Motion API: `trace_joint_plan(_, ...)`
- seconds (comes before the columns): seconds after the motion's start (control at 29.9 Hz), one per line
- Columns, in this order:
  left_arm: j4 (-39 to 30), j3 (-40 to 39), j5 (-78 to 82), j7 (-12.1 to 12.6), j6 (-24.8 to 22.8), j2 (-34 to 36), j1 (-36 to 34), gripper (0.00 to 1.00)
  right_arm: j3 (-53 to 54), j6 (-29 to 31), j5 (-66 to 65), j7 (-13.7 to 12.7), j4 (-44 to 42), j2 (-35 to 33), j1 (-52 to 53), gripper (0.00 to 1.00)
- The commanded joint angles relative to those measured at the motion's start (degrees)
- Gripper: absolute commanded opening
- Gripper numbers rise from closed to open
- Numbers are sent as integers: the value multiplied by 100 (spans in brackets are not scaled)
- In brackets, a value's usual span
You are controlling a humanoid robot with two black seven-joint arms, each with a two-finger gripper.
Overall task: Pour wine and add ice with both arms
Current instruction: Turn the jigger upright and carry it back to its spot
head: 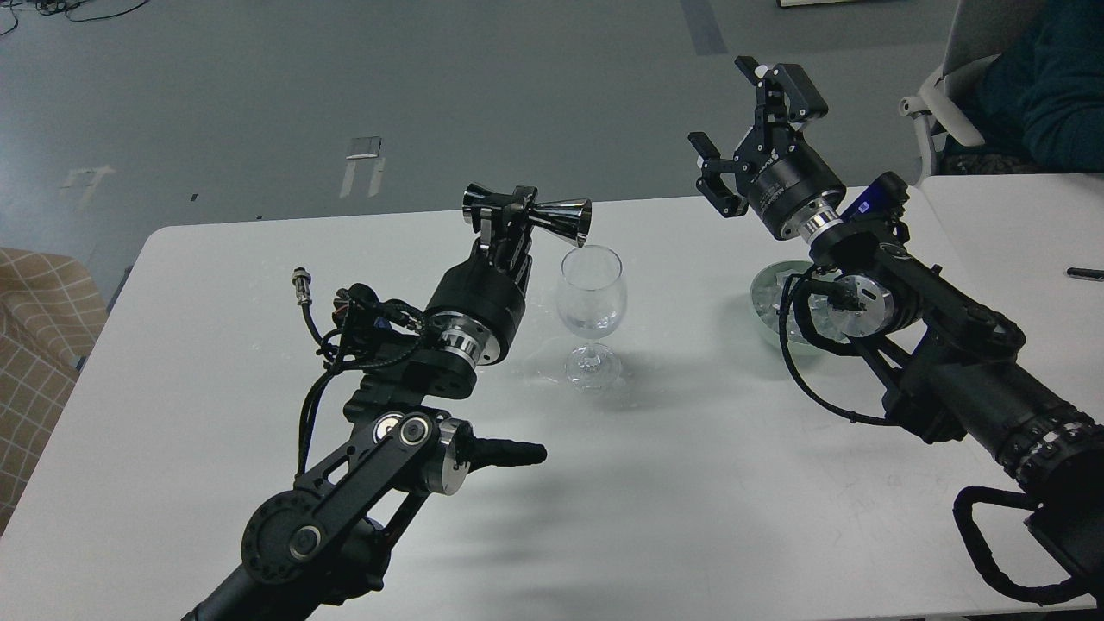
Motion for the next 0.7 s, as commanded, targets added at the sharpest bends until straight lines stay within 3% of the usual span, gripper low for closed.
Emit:
trace_joint_plan(0.0,-171,-610,-1078,103,-3,0,3,0,0,0,5,0,0,-9,0,100)
trace_joint_plan(0.23,-251,-1937,-3180,156,-3,0,126,0,0,0,5,0,8,0,-44,100)
trace_joint_plan(0.3,-234,-2630,-4110,112,-4,0,231,0,-9,0,-4,0,9,0,-36,100)
trace_joint_plan(0.43,-225,-3020,-4518,85,-73,0,635,0,-9,0,-4,0,9,0,-35,100)
trace_joint_plan(0.67,143,-3415,-4746,147,-1829,0,1733,4,-9,0,-4,0,9,0,-53,100)
